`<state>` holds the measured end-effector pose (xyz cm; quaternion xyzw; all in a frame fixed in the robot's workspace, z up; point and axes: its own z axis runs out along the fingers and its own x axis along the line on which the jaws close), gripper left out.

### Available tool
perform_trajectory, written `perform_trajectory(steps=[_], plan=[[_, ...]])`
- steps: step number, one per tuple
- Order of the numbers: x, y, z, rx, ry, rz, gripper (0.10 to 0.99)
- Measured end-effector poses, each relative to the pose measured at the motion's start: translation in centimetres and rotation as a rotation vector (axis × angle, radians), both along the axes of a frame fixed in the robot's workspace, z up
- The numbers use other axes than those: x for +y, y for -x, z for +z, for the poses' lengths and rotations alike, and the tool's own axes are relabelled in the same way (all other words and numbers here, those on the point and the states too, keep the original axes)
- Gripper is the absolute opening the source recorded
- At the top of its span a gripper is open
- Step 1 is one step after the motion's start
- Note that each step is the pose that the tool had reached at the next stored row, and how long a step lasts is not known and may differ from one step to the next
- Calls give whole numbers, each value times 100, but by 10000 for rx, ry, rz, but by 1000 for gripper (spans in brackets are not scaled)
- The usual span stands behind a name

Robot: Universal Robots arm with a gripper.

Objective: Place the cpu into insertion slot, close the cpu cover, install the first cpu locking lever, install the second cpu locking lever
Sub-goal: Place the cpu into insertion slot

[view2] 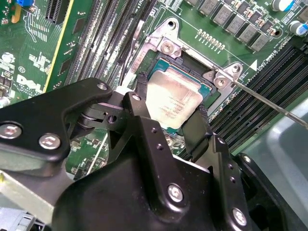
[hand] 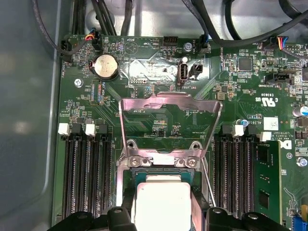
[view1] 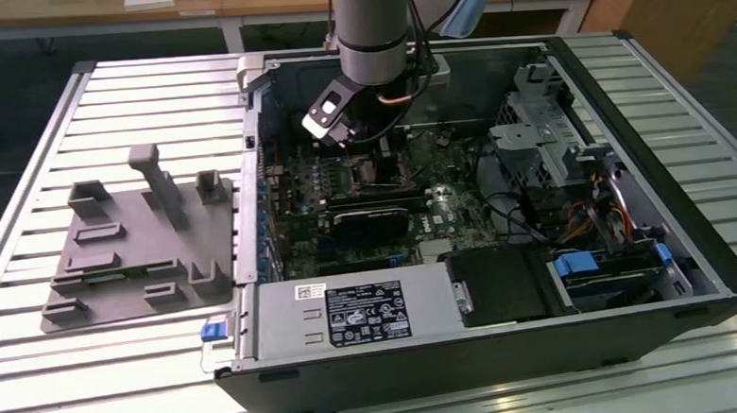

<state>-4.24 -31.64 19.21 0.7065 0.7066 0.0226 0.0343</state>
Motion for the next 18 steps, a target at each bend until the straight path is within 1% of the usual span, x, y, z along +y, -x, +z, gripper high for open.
perform_trajectory(steps=[5,6,12,18], plan=[[1,-1,-3,-4,-6,0,549],[1,-1,-3,-3,-5,0,612],[0,0,5,0,0,0,612],[0,0,55,-1,-1,0,612]])
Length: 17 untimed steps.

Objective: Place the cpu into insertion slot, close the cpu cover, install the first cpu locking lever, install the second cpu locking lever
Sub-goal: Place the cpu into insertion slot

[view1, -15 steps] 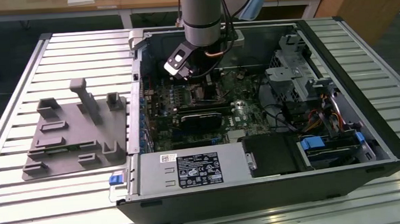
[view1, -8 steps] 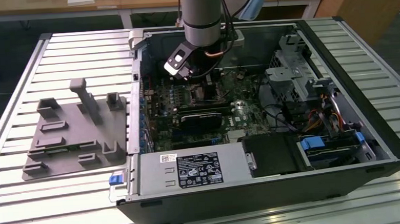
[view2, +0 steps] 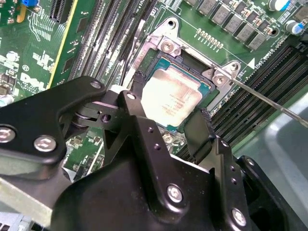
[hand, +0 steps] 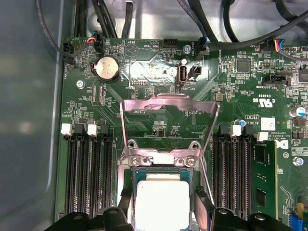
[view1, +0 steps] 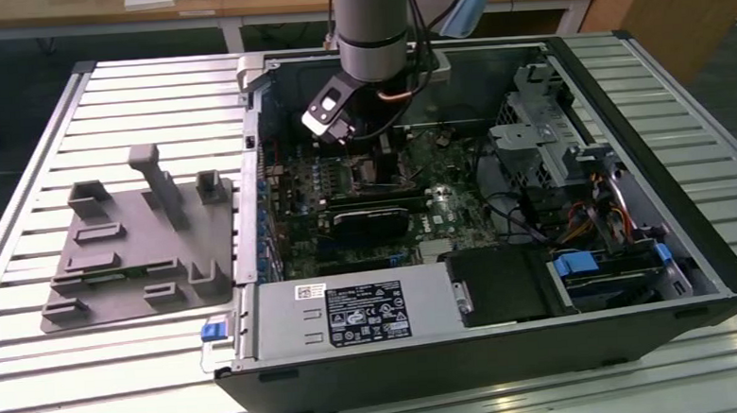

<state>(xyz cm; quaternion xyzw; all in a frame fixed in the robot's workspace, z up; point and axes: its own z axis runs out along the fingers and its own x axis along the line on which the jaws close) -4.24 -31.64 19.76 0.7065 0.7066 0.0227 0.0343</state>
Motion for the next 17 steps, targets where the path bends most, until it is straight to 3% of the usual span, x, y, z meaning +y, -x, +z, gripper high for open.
perform_trajectory(steps=[9,12,14,17], plan=[[0,0,30,-2,-1,0,612],[0,0,34,-2,0,0,533],[0,0,36,-2,0,0,416],[0,0,39,-3,0,0,357]])
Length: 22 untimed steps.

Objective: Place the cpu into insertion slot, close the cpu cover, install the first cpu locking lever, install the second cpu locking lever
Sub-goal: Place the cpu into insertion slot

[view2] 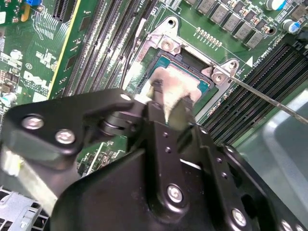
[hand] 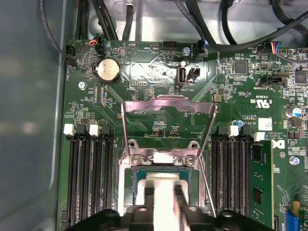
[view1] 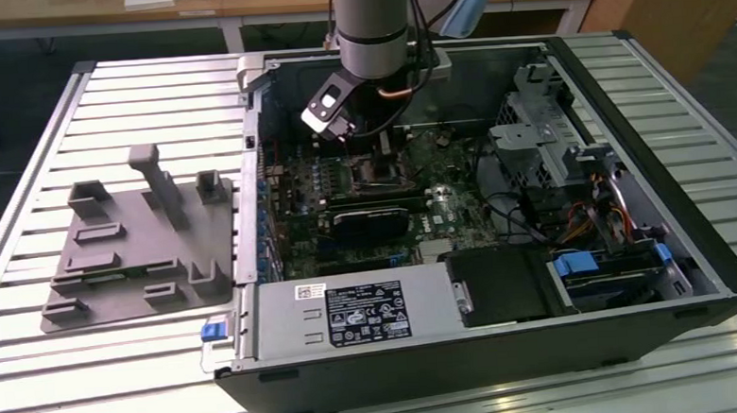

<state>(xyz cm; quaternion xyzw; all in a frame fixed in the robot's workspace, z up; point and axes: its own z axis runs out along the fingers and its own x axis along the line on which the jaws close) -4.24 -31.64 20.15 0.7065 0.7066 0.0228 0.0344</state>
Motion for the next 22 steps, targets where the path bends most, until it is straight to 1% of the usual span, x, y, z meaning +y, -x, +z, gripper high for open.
perform_trajectory(steps=[3,4,5,6,7,11,15,22], plan=[[0,0,3,0,0,0,180],[0,0,4,0,0,0,180],[0,0,5,-1,0,0,122],[0,0,6,-1,0,0,122],[0,0,7,-1,0,0,102],[0,2,11,-1,1,-1,102],[0,27,10,-4,0,-14,102],[0,29,1,-4,-29,-410,102]])
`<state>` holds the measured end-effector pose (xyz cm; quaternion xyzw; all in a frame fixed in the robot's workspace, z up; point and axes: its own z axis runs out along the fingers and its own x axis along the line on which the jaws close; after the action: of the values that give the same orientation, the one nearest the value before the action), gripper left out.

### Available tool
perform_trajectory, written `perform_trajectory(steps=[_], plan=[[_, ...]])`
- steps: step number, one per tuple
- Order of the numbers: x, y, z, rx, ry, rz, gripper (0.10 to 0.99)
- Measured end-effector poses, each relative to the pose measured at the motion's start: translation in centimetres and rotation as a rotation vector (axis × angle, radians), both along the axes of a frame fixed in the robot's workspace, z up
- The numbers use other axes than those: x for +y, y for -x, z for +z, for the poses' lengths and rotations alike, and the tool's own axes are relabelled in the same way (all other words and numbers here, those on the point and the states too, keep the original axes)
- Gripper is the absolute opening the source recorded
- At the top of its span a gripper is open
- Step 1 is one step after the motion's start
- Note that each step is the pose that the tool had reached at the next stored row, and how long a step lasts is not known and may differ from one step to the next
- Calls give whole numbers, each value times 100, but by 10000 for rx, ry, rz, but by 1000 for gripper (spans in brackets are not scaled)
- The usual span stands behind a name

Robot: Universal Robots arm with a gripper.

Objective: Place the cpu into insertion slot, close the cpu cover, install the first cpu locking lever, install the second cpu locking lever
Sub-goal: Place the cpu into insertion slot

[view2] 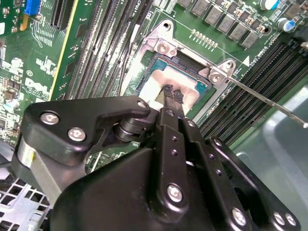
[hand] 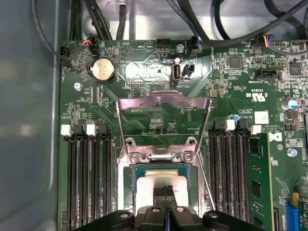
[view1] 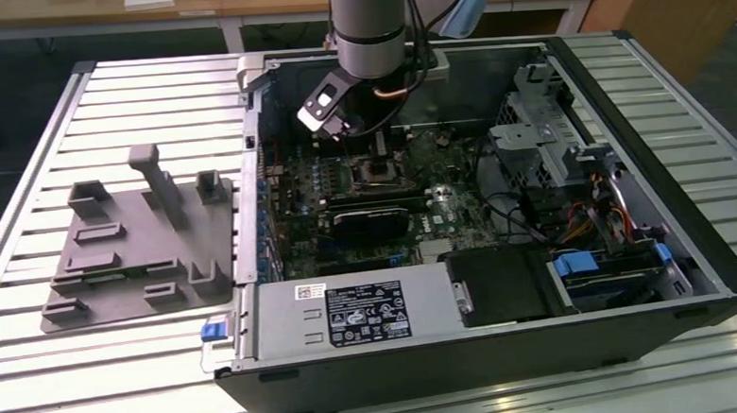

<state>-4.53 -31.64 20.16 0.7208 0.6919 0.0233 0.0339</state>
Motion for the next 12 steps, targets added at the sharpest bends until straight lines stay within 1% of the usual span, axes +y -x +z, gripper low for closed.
perform_trajectory(steps=[4,12], plan=[[0,1,-12,0,-22,-22,102],[0,2,-31,2,-20,-47,102]])
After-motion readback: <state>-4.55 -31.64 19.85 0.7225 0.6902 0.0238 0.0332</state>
